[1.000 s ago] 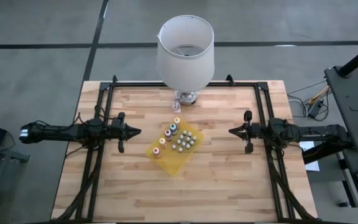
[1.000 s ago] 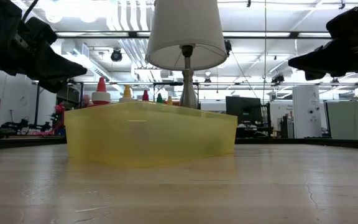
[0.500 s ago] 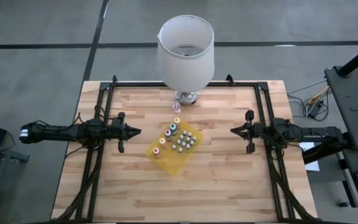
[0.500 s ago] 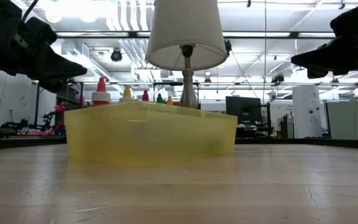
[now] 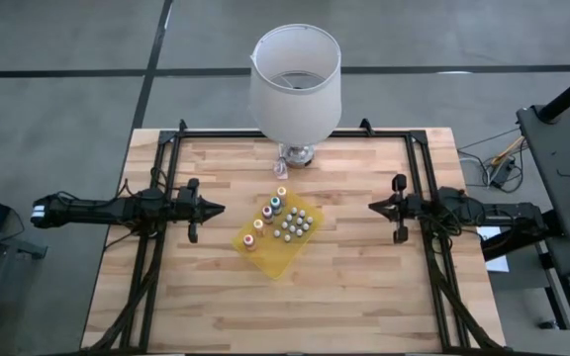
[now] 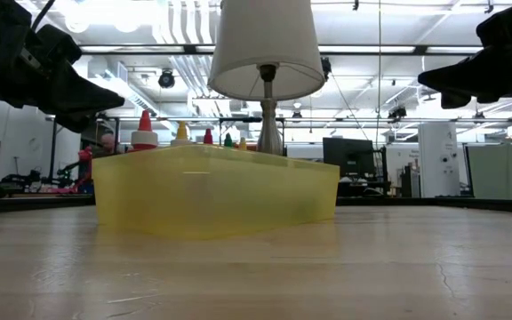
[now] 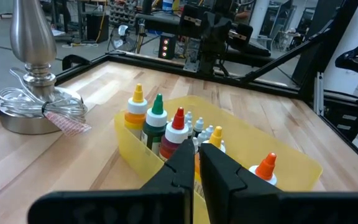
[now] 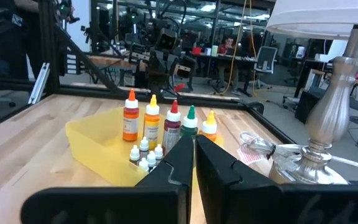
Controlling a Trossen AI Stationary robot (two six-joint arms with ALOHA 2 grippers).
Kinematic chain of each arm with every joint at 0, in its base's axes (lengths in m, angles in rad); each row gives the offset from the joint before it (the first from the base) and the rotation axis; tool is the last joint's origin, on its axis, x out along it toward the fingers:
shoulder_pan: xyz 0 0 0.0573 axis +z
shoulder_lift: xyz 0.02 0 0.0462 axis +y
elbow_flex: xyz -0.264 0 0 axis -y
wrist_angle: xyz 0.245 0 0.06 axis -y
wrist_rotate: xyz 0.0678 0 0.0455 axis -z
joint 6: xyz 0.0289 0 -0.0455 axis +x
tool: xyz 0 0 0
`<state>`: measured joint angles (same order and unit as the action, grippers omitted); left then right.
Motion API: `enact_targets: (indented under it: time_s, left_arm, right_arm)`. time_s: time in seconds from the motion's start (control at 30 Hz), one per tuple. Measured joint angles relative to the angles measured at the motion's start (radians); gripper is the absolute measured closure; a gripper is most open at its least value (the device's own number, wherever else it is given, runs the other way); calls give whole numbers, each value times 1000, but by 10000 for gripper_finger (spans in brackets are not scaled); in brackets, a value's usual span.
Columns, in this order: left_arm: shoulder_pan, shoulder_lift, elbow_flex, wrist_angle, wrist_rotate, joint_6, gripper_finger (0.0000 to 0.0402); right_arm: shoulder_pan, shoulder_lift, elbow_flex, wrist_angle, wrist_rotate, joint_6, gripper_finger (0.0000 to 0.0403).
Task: Pick & Place food coloring
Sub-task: Return to Home Position
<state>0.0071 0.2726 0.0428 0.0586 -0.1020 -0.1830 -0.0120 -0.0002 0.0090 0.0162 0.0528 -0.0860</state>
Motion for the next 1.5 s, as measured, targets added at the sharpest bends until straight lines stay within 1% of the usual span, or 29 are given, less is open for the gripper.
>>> enact_targets:
  time_s: [0.37,0.6,0.83,1.5]
  left_arm:
    - [0,0,0,0,0,0,401]
    - [0,0,0,0,0,0,401]
    - [0,0,0,0,0,0,401]
    - [0,0,0,0,0,0,401]
  right_arm:
    - [0,0,0,-1,-8,8,394]
    - [0,0,0,-3,-12,91,394]
    - [0,0,0,-2,-12,59,394]
    - [0,2,0,-2,-10,57,394]
